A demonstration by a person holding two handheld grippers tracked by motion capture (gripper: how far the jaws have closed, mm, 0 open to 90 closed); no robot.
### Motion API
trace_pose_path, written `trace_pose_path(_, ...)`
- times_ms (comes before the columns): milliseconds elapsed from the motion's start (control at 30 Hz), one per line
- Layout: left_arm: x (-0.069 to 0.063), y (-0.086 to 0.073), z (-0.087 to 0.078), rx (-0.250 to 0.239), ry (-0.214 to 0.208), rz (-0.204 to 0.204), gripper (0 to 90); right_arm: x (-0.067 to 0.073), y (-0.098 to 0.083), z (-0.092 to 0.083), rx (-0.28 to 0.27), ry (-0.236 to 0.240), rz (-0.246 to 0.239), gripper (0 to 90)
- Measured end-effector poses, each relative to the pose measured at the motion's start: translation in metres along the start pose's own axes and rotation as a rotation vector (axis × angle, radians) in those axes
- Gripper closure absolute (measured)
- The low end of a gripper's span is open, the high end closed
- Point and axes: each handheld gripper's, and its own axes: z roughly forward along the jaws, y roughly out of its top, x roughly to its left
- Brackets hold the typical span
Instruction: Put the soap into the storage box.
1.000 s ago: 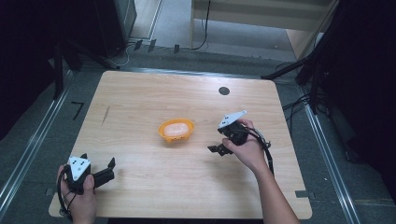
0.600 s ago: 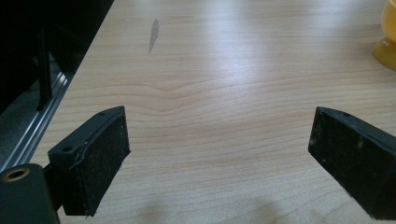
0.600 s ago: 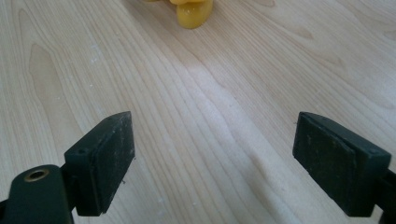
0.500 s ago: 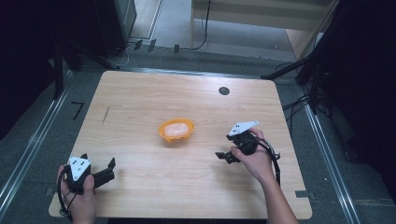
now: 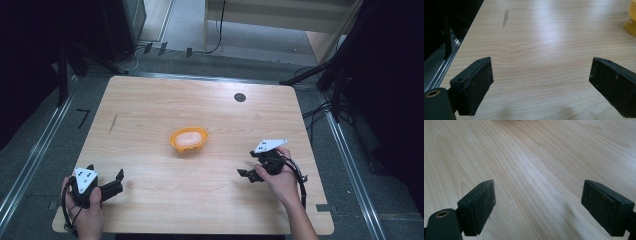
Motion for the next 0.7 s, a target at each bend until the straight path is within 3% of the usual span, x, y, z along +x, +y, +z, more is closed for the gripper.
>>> trace_pose_path(367, 0.0, 0.0, 0.0, 0.002, 0.002, 0.003, 5.6, -0.001, -0.022, -0.013, -0.018, -0.012, 0.042, 0.0)
trace_pose_path(700, -0.001, 0.0, 0.0, 0.006, 0.002, 0.007, 5.6, -0.001, -0.048, -0.03, -0.055, -0.036, 0.076, 0.0)
